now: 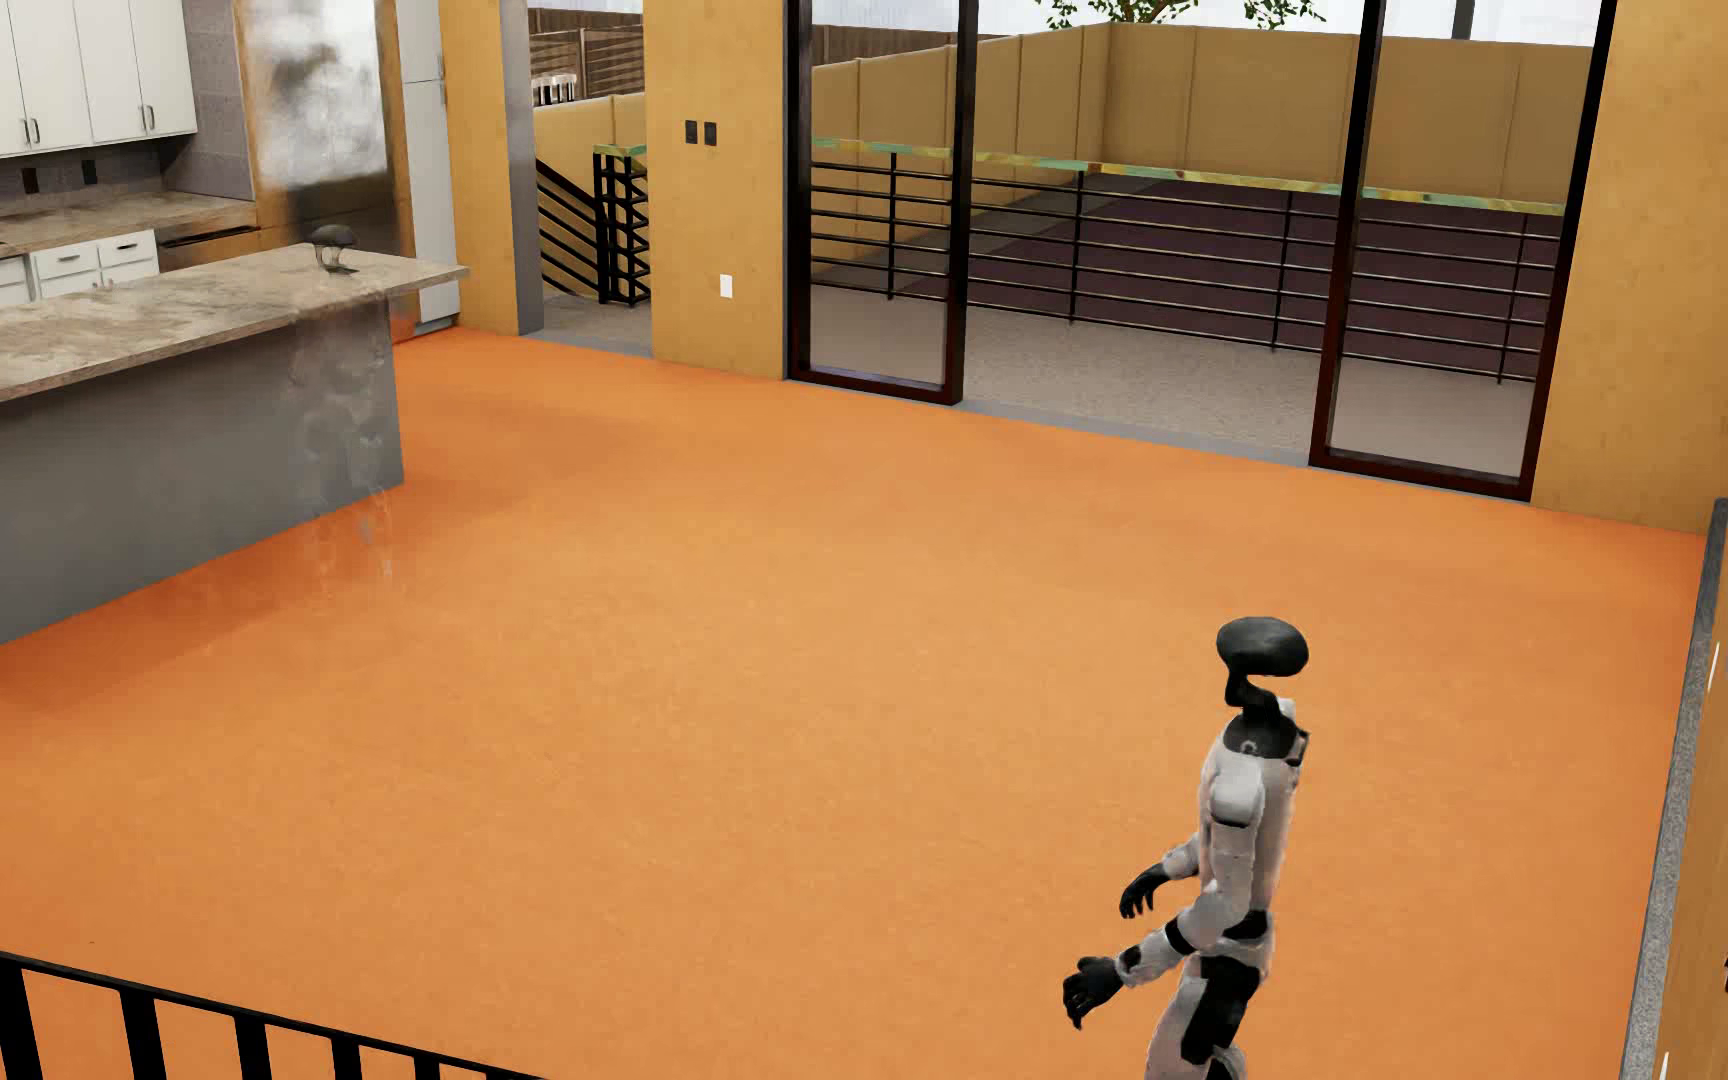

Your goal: Move towards the counter

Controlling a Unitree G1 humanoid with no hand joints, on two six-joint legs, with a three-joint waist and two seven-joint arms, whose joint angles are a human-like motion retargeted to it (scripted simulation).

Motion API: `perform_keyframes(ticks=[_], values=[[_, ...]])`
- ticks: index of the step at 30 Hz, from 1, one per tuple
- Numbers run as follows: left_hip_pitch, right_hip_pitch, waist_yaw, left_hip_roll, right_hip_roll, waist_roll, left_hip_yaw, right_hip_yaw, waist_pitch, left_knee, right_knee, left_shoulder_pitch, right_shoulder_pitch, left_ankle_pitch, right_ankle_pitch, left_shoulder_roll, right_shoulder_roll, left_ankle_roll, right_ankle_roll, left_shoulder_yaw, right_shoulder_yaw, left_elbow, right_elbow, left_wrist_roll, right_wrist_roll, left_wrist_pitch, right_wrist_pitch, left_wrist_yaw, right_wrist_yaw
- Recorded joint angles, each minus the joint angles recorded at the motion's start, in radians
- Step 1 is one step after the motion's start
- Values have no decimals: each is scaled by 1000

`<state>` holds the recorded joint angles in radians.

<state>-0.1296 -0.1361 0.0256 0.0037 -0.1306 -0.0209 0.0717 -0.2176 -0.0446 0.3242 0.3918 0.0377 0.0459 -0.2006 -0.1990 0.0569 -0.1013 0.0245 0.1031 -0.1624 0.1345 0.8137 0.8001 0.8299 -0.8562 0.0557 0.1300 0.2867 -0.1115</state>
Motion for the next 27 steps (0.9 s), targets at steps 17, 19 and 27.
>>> perform_keyframes(ticks=[17,19,27], values=[[92,-430,-36,-115,-11,-24,-32,50,87,2,-92,-89,225,-110,209,10,45,37,67,-360,-69,-118,-112,-229,233,-34,-65,123,-182],[116,-447,-34,-110,5,-16,-31,49,90,-5,-153,-119,215,-132,198,13,35,32,82,-372,-64,-152,-103,-207,259,8,-36,127,-135],[195,-392,-56,-8,117,35,-45,65,103,202,43,-128,160,30,203,67,21,-93,-104,-400,-56,13,-66,-146,158,143,23,7,-110]])
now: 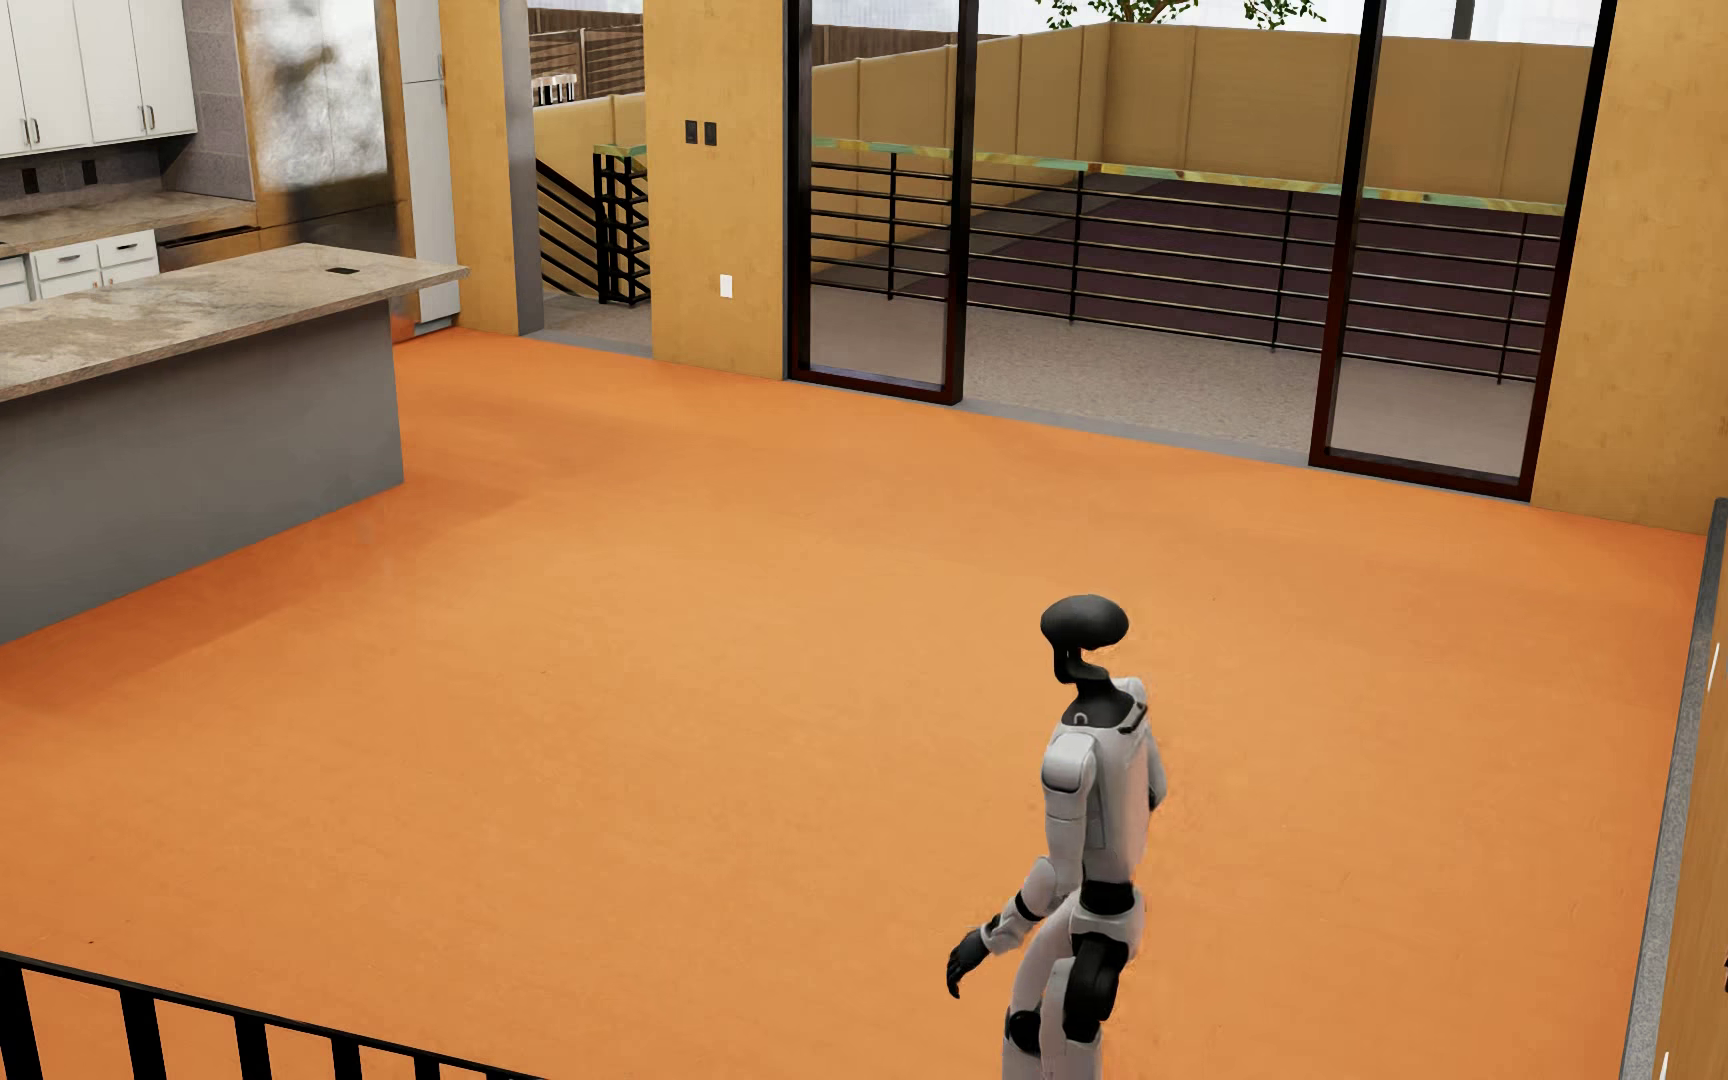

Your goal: Move towards the counter

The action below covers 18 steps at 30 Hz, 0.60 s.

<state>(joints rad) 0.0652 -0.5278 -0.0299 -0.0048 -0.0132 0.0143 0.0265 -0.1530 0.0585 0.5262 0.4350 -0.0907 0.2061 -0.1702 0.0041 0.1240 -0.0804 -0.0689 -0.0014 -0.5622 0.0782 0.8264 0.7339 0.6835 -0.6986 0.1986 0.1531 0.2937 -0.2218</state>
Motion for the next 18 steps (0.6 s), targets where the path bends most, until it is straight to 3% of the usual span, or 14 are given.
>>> perform_keyframes(ticks=[2,4,5,6,7,8,10,12,15,16,17,18], values=[[-98,58,-10,57,45,25,-19,-23,7,260,17,48,-44,209,-65,23,10,-75,-17,51,9,58,40,-20,-41,34,36,-71,62],[-256,126,-20,112,84,53,-50,-54,15,559,23,90,-61,409,-127,73,8,-155,-31,53,5,72,72,5,-74,19,-10,-70,65],[-331,167,-20,118,103,66,-71,-64,20,663,21,111,-75,414,-154,102,9,-124,-36,51,-3,61,78,17,-83,-1,-36,-63,46],[-396,210,-17,109,118,76,-88,-67,23,725,16,138,-87,353,-180,124,9,-113,-41,64,-14,35,76,18,-89,-18,-56,-53,25],[-456,252,-11,95,131,83,-104,-67,25,749,14,171,-96,317,-207,141,11,-115,-45,97,-24,0,69,7,-92,-29,-69,-42,10],[-513,292,-3,80,142,88,-115,-64,26,735,16,207,-106,280,-235,141,15,-78,-49,140,-33,-33,60,-10,-94,-30,-77,-25,1],[-607,370,18,62,154,90,-117,-52,24,592,9,266,-110,135,-280,124,14,-47,-55,240,-25,-94,8,-42,-86,-31,-95,-10,3],[-661,447,44,67,163,88,-84,-37,17,307,-25,309,-122,77,-301,103,-2,-4,-54,334,7,-131,-36,-40,-93,-25,-124,2,-3],[-660,572,79,71,176,80,5,-8,-3,-222,-127,338,-143,146,-298,68,-28,26,-46,395,68,-133,-57,13,-125,-29,-130,15,-36],[-659,610,89,61,182,76,1,6,-11,-335,-146,346,-150,146,-296,67,-32,-10,-43,399,88,-124,-48,40,-128,-39,-121,8,-42],[-660,645,100,48,185,72,-19,21,-18,-366,-153,353,-154,147,-296,69,-33,-11,-38,400,101,-111,-32,64,-127,-50,-109,-3,-43],[-664,679,111,28,180,66,-49,40,-26,-325,-156,359,-154,188,-293,68,-35,32,-31,399,108,-96,-9,89,-122,-63,-94,-15,-33]])
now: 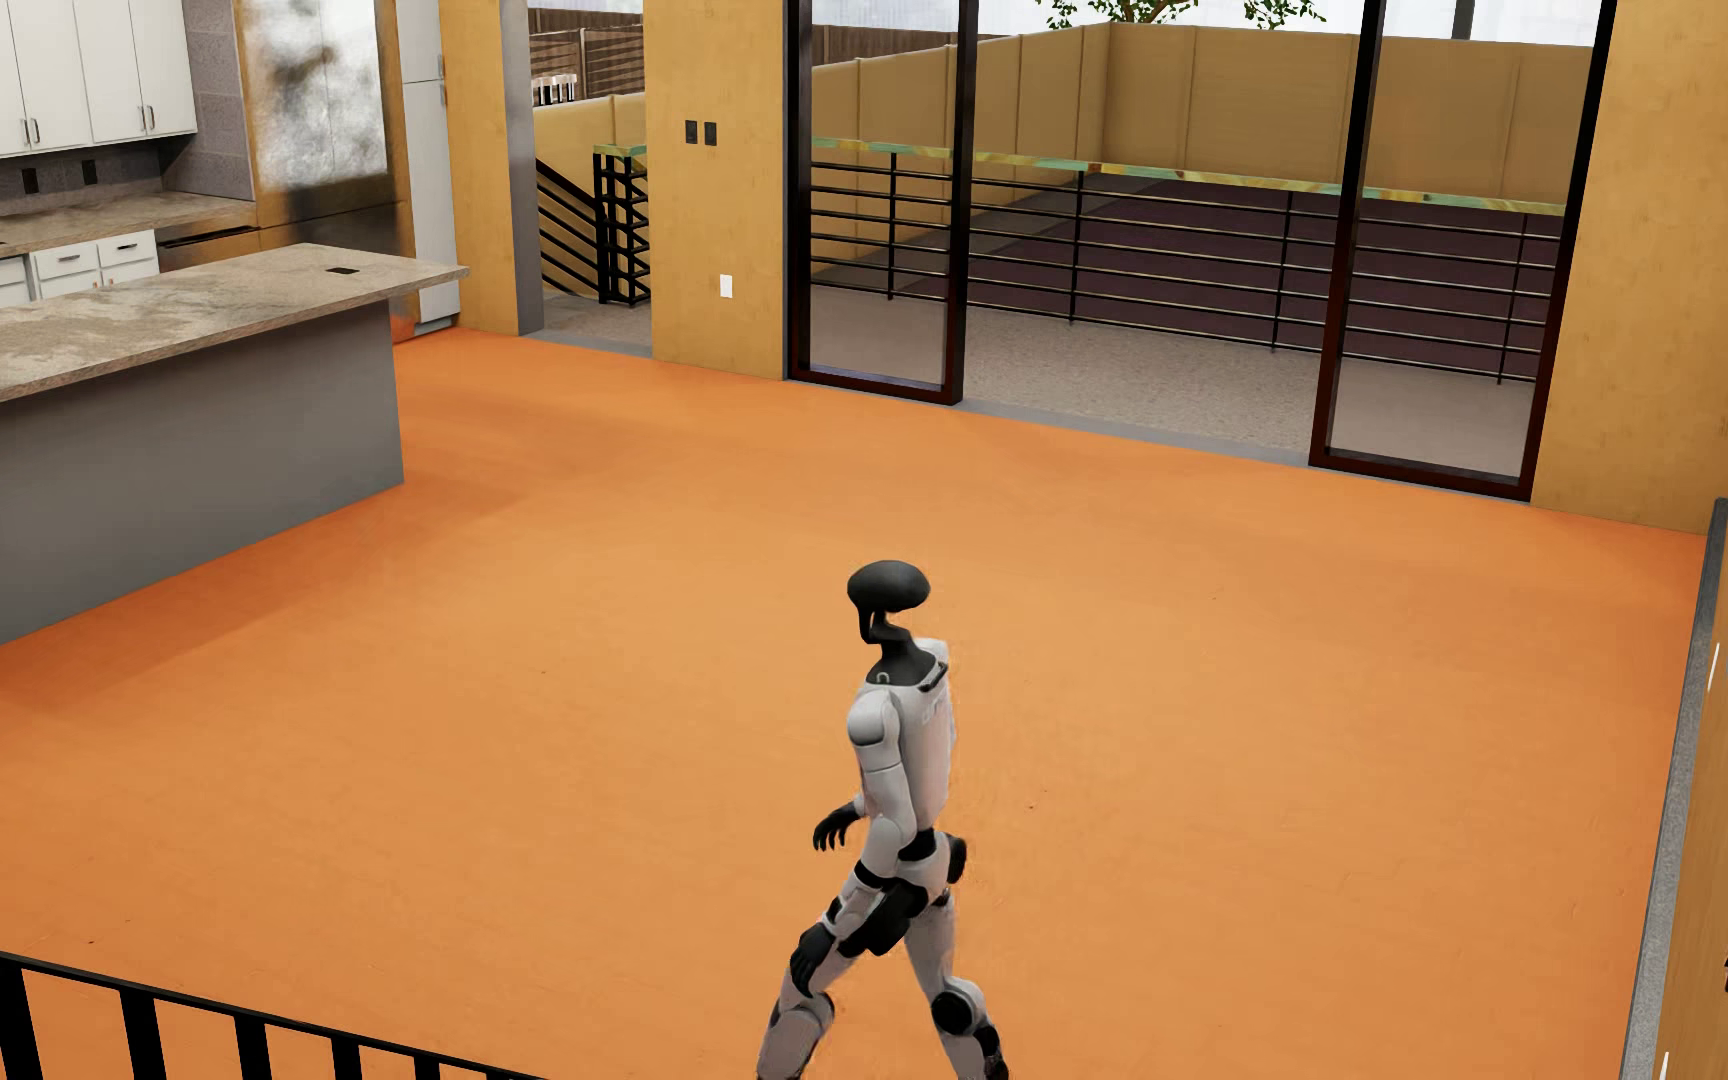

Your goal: Move towards the counter

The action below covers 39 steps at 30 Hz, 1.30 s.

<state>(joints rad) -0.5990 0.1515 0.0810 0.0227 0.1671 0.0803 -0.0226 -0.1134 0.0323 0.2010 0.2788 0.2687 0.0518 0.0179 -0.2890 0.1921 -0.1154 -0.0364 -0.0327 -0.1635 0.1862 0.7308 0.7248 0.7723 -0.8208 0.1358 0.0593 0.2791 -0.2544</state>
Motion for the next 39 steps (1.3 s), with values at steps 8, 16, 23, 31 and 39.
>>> perform_keyframes(ticks=[8,16,23,31,39], values=[[171,-270,21,-146,-283,-124,93,15,7,198,798,-87,144,-20,617,-96,-95,90,280,80,51,166,57,81,-31,-40,44,4,204],[454,-743,-74,-232,-376,-169,41,19,32,202,479,-369,269,-254,154,-112,-40,115,122,-96,-152,135,-176,145,102,-115,81,-24,72],[723,-757,-128,-198,-285,-146,-27,60,3,157,22,-433,260,-308,318,-126,-23,98,148,-216,-143,113,-64,115,24,-116,85,-21,100],[370,-562,-133,17,-121,-21,-32,-93,-1,1004,237,-264,174,222,147,-17,57,-108,-3,-248,-180,167,62,130,7,-31,78,-108,61],[-6,-209,-52,10,-8,11,-43,-43,16,428,111,-47,-28,-89,-28,11,23,27,-29,-54,-67,28,29,-8,-13,22,2,-43,61]])
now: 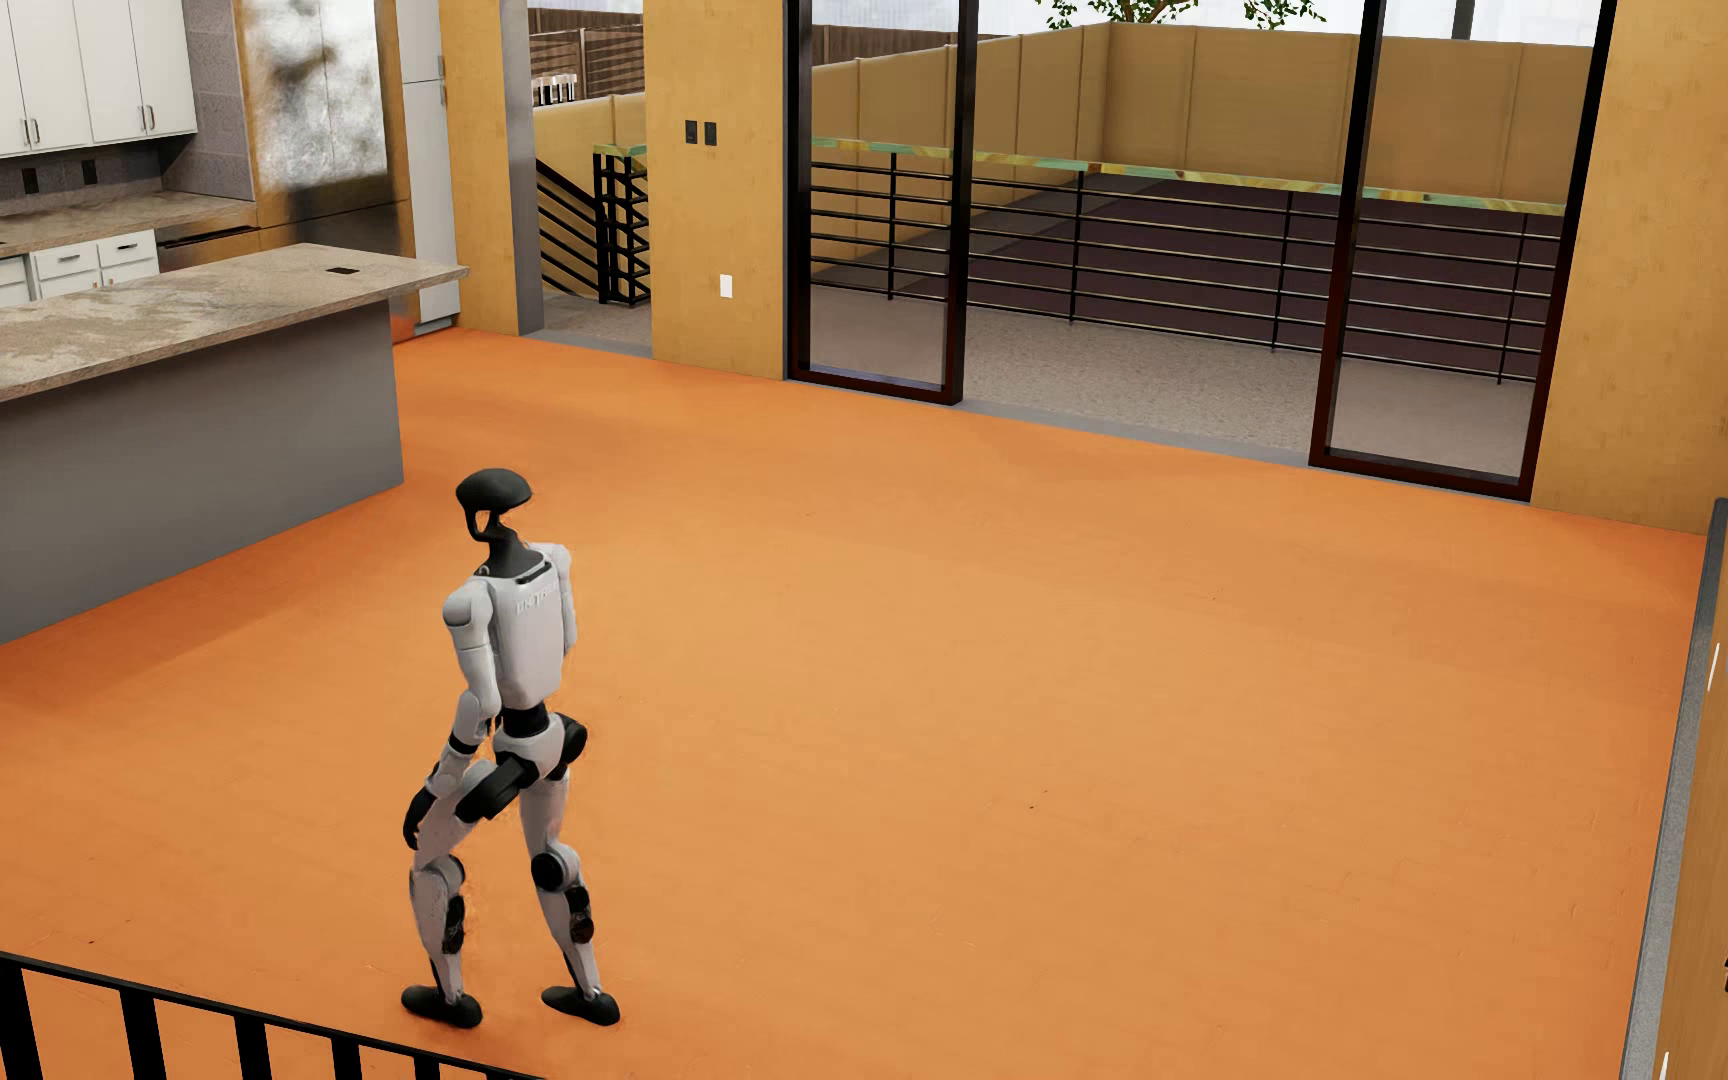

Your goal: Move towards the counter

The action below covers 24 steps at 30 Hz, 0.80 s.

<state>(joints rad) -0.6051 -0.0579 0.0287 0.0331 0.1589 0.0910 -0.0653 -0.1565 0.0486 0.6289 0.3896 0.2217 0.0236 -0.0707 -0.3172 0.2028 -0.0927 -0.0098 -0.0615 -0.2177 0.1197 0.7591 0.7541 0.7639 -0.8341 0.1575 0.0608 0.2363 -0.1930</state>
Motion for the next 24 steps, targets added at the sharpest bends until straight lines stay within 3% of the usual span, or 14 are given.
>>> perform_keyframes(ticks=[3,4,6,7,10,12,13,14,15,17,19,21,24], values=[[31,134,29,1,11,-7,46,39,-8,-445,-74,28,-38,49,-14,-7,-10,-37,5,2,46,30,-11,30,9,-10,0,7,13],[30,165,37,-5,10,-10,48,50,-10,-441,-67,32,-40,54,-22,-7,-13,-54,6,-4,59,44,-12,43,4,-18,15,7,16],[20,229,51,-39,-8,-23,30,72,-16,-307,-22,37,-25,145,-1,-16,-21,42,6,-6,87,79,-10,69,-21,-22,80,5,13],[39,250,55,-51,-28,-35,41,77,-21,-266,21,38,-5,197,48,-30,-23,19,20,6,93,101,-1,74,-28,-15,114,7,10],[121,156,57,-114,-131,-89,93,84,-26,-188,367,6,72,131,366,-89,-26,54,139,56,56,162,65,73,5,9,166,12,51],[192,-21,55,-153,-229,-125,132,92,-18,-192,681,-33,98,65,605,-113,-59,61,295,56,89,157,90,87,3,-10,142,15,131],[230,-112,50,-172,-263,-143,143,97,-14,-200,788,-60,112,37,618,-121,-92,67,303,54,126,150,78,96,-13,-27,108,16,167],[262,-199,44,-192,-286,-158,149,104,-9,-197,861,-85,132,7,546,-124,-118,73,307,46,153,145,46,101,-29,-50,87,19,185],[296,-276,36,-212,-313,-170,148,103,-4,-194,892,-119,160,-24,458,-126,-135,78,273,34,151,144,5,108,-27,-63,75,18,185],[368,-400,18,-242,-344,-185,131,104,1,-187,819,-212,218,-88,303,-135,-117,87,224,-2,86,157,-73,132,23,-67,85,8,143],[439,-479,-2,-254,-351,-189,102,102,2,-191,595,-287,246,-142,207,-132,-88,93,168,-41,20,155,-107,152,77,-82,95,6,93],[515,-506,-18,-256,-348,-187,75,78,-3,-225,276,-338,239,-180,213,-136,-80,95,144,-68,14,134,-92,142,72,-102,108,7,82],[634,-497,-33,-252,-315,-178,42,53,-17,-297,-178,-372,215,-210,243,-142,-80,90,222,-115,18,97,-58,111,31,-130,116,7,131]])
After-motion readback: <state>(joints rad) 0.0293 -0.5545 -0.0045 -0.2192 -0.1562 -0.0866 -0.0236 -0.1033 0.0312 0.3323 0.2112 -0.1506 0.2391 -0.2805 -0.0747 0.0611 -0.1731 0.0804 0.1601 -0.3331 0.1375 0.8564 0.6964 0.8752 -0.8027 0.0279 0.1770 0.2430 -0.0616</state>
